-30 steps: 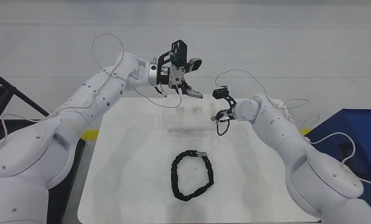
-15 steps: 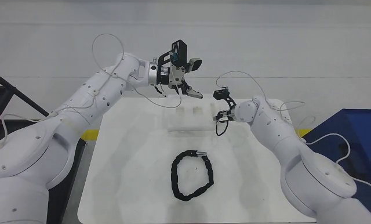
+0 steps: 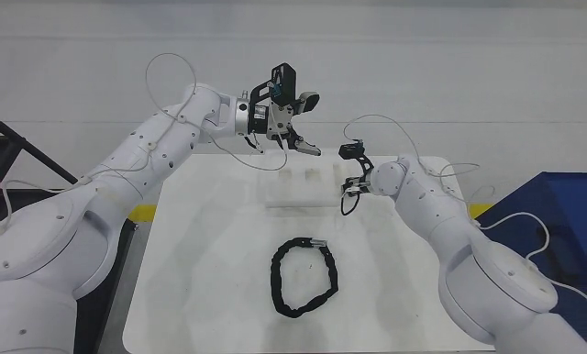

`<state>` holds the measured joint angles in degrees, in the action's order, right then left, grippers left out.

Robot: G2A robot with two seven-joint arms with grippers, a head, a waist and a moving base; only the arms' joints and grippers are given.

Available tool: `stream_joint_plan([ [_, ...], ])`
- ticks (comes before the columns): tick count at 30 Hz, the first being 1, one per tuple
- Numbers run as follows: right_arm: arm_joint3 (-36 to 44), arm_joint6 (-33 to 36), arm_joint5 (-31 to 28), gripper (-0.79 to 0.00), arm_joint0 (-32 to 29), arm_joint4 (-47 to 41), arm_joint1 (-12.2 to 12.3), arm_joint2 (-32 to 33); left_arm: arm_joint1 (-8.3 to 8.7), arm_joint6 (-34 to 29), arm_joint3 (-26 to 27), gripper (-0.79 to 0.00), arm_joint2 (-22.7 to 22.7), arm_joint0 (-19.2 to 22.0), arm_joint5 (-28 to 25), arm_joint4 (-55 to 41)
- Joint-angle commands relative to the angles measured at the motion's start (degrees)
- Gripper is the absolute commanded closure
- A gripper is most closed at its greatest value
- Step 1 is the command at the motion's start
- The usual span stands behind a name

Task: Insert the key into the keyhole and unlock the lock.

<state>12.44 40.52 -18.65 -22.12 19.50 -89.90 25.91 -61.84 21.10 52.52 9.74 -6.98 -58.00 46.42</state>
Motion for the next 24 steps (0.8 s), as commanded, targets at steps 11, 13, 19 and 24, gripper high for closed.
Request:
stream_joint_plan([
  [11, -0.84, 0.17, 1.6, 0.0, 0.04, 1.14, -0.85, 0.82, 0.0, -0.01, 0.01, -0.785, 0.0, 0.0, 0.0, -0.02],
  [13, -0.78, -0.02, 1.97, 0.0, 0.18, 1.62, -0.95, 0.86, 0.0, -0.01, 0.01, -0.785, 0.0, 0.0, 0.0, -0.02],
  [19, -0.43, -1.06, 2.2, 0.0, 0.17, 3.32, -0.99, 0.92, 0.0, -0.01, 0.01, -0.785, 0.0, 0.0, 0.0, -0.02],
  [24, -0.07, -2.98, 0.98, 0.0, -0.19, 4.05, -0.62, 1.41, 0.0, -0.01, 0.01, -0.785, 0.0, 0.0, 0.0, -0.02],
])
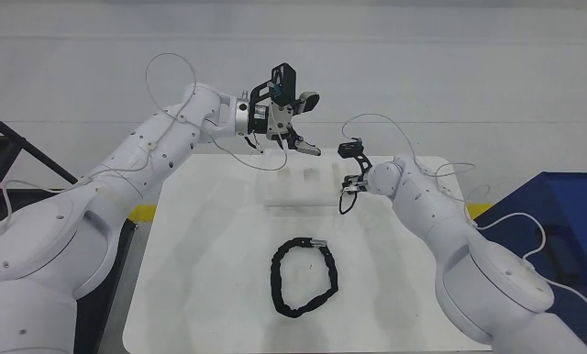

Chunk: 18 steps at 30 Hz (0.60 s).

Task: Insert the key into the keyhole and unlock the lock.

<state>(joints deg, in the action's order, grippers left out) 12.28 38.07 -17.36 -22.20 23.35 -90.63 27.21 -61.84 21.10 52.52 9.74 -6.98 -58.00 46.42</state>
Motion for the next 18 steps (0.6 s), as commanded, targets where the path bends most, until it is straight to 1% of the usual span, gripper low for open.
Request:
stream_joint_plan([
  [1, 0.22, -1.13, -0.72, 0.0, -0.19, 0.33, 0.25, 0.24, 0.0, -0.01, 0.01, -0.785, 0.0, 0.0, 0.0, -0.02],
  [9, 1.71, -4.7, -3.13, 0.0, -0.64, 1.83, 1.75, 1.31, 0.0, -0.01, 0.01, -0.785, 0.0, 0.0, 0.0, -0.02],
  [18, 6.29, -1.96, -2.8, 0.0, -1.29, 3.03, 4.03, 2.99, 0.0, -0.01, 0.01, -0.785, 0.0, 0.0, 0.0, -0.02],
])
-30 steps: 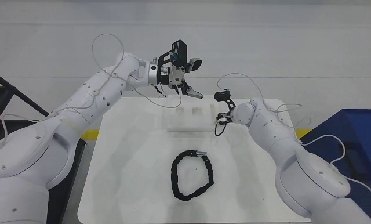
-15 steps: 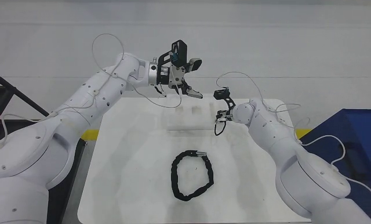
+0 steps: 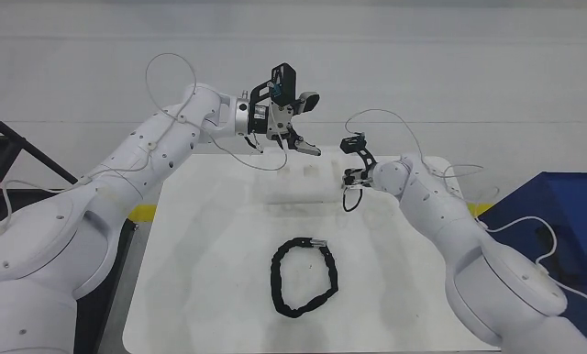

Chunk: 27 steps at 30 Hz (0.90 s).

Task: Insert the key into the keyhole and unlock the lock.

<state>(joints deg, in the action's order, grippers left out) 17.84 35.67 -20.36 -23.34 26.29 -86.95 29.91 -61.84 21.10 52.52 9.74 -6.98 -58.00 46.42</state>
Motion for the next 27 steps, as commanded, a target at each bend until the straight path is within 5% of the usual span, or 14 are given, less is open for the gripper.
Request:
stream_joint_plan([
  [1, 1.34, 0.88, 0.55, 0.0, -0.28, 0.37, 0.66, 0.47, 0.0, -0.01, 0.01, -0.785, 0.0, 0.0, 0.0, -0.02],
  [14, 18.9, 4.68, 14.16, 0.0, -5.74, 9.1, 5.66, 2.83, 0.0, -0.01, 0.01, -0.785, 0.0, 0.0, 0.0, -0.02],
  [27, 47.07, 11.57, 17.69, 0.0, -19.75, 15.7, 15.54, 17.76, 0.0, -0.01, 0.01, -0.785, 0.0, 0.0, 0.0, -0.02],
])
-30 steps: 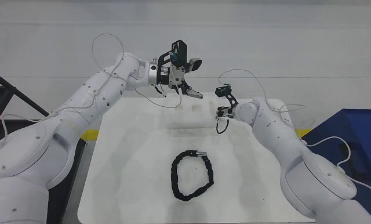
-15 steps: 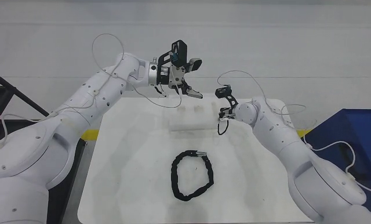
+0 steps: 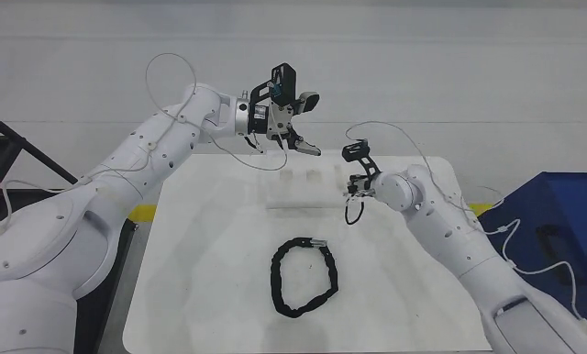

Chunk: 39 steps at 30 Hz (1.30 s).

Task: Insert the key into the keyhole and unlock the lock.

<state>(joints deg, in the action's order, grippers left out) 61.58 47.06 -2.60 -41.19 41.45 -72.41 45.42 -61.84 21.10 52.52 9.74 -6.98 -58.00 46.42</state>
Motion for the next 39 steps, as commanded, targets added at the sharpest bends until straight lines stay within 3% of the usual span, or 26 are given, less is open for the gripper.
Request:
stream_joint_plan([
  [1, 5.91, 0.25, 0.09, 0.0, -3.48, 1.26, 1.74, 3.9, 0.0, -0.01, 0.01, -0.785, 0.0, 0.0, 0.0, -0.02],
  [6, 18.43, 0.24, -3.41, 0.0, -12.45, 0.48, 5.01, 13.0, 0.0, -0.01, 0.01, -0.785, 0.0, 0.0, 0.0, -0.02],
  [12, 28.18, 3.14, -12.09, 0.0, -21.81, -8.25, 7.82, 24.33, 0.0, -0.01, 0.01, -0.785, 0.0, 0.0, 0.0, -0.02],
  [24, 41.03, 4.76, -24.25, 0.0, -35.03, -21.44, 10.52, 37.07, 0.0, -0.01, 0.01, -0.785, 0.0, 0.0, 0.0, -0.02],
  [33, 42.33, -1.39, -29.18, 0.0, -40.5, -26.59, 11.24, 41.99, 0.0, -0.01, 0.01, -0.785, 0.0, 0.0, 0.0, -0.02],
  [39, 42.17, -1.66, -29.26, 0.0, -40.66, -26.78, 11.26, 42.17, 0.0, -0.01, 0.01, -0.785, 0.0, 0.0, 0.0, -0.02],
])
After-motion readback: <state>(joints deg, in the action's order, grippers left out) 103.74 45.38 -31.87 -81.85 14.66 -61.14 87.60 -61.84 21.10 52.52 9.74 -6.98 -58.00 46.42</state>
